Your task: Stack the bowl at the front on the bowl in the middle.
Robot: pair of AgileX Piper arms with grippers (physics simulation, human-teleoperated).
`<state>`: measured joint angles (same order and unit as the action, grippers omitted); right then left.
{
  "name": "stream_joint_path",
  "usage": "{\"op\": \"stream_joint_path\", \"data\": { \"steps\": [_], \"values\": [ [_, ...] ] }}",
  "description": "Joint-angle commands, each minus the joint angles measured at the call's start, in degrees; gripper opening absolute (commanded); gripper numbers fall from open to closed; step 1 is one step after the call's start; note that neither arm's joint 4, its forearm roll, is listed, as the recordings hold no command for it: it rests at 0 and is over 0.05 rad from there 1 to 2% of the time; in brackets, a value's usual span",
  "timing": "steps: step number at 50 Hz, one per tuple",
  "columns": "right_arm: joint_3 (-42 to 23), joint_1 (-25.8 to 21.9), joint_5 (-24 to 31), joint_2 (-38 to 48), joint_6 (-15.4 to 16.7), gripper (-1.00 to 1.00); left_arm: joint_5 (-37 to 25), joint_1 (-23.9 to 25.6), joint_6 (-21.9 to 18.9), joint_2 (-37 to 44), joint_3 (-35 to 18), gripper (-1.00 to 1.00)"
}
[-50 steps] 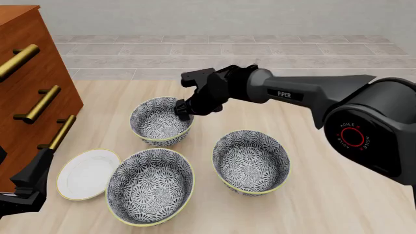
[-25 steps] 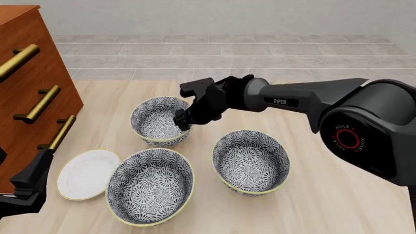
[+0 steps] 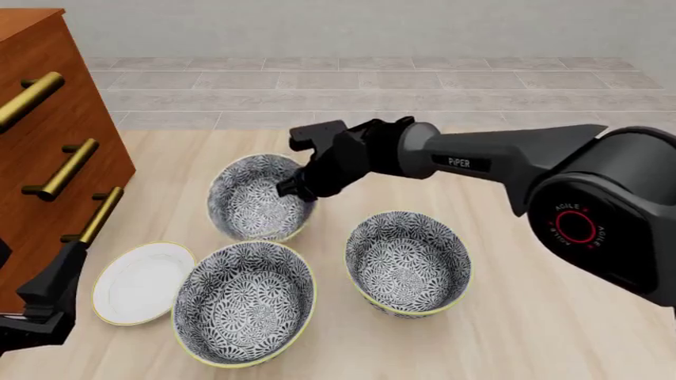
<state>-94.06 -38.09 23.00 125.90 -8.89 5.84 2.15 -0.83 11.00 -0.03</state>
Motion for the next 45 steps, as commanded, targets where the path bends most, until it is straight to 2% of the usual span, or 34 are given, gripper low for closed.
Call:
{"op": "stream_joint_path", "data": {
  "steps": [1,30,45],
  "values": [
    [0.72,0.13,-0.30,-0.34,-1.25,-1.00,-0.92,-0.04,-0.11,-0.99,0.00,1.00],
    [-0.85,3.59,-0.85,-5.02,0.93,-1.00,0.72,-0.02,-0.02,0.57,0.00,1.00],
    [-1.91,6.46,1.54,-9.88,4.38,-1.00,1.98,0.57,0.43,1.83,-0.01,1.00]
  ]
}}
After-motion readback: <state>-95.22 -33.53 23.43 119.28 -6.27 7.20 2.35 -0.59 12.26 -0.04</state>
